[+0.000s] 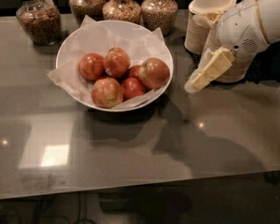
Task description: Pick apple from white bowl
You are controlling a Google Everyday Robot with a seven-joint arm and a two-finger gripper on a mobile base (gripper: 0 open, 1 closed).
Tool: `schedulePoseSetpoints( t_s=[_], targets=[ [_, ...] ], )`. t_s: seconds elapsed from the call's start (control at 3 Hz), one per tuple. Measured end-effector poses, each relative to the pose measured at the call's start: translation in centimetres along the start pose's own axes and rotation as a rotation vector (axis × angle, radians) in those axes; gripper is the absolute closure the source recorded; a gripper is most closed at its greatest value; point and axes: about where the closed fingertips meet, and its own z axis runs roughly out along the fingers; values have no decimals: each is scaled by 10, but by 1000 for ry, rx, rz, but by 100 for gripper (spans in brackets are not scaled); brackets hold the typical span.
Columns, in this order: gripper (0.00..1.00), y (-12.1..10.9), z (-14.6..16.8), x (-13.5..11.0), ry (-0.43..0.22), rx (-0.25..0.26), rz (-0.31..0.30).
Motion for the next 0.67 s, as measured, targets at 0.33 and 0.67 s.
schedulePoseSetpoints(
  t_s=[0.33,0.67],
  targets=[
    [8,-15,14,-7,-107,-29,13],
    [12,-26,30,-14,-171,-63,18]
  ],
)
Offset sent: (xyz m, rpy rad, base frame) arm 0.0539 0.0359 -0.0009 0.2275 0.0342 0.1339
